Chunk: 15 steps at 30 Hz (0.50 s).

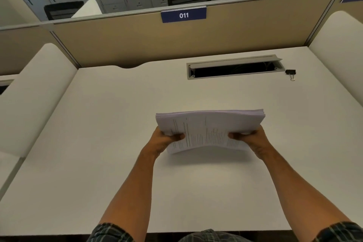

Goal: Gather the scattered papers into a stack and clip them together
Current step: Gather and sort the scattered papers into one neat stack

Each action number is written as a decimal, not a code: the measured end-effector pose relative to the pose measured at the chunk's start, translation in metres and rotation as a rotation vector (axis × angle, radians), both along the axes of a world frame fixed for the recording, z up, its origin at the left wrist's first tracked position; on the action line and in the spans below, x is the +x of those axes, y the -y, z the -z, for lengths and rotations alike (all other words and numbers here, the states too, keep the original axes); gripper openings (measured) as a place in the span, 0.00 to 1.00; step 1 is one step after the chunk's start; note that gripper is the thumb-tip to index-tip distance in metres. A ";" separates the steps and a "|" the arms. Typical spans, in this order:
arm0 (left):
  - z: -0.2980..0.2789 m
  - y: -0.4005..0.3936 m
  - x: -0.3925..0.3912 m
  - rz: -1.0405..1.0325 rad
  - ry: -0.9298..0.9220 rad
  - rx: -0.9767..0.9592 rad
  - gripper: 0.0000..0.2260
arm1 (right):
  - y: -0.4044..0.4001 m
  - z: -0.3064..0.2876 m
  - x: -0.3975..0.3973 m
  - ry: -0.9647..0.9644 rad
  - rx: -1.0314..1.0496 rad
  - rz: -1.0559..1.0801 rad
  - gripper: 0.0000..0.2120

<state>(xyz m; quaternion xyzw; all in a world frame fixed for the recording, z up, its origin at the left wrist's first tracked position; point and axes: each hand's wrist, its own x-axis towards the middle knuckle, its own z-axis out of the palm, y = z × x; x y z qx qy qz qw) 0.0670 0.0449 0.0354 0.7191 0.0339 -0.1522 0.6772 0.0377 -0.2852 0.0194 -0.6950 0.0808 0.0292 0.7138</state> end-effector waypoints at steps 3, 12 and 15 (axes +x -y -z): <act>0.002 0.001 0.001 -0.009 -0.012 0.009 0.24 | -0.004 0.000 -0.002 -0.021 0.010 0.031 0.29; -0.026 -0.002 0.015 -0.109 -0.042 -0.244 0.24 | -0.027 -0.005 0.014 -0.050 0.392 0.314 0.23; -0.034 0.018 0.009 -0.072 -0.033 -0.327 0.18 | -0.044 0.000 0.017 -0.032 0.572 0.351 0.25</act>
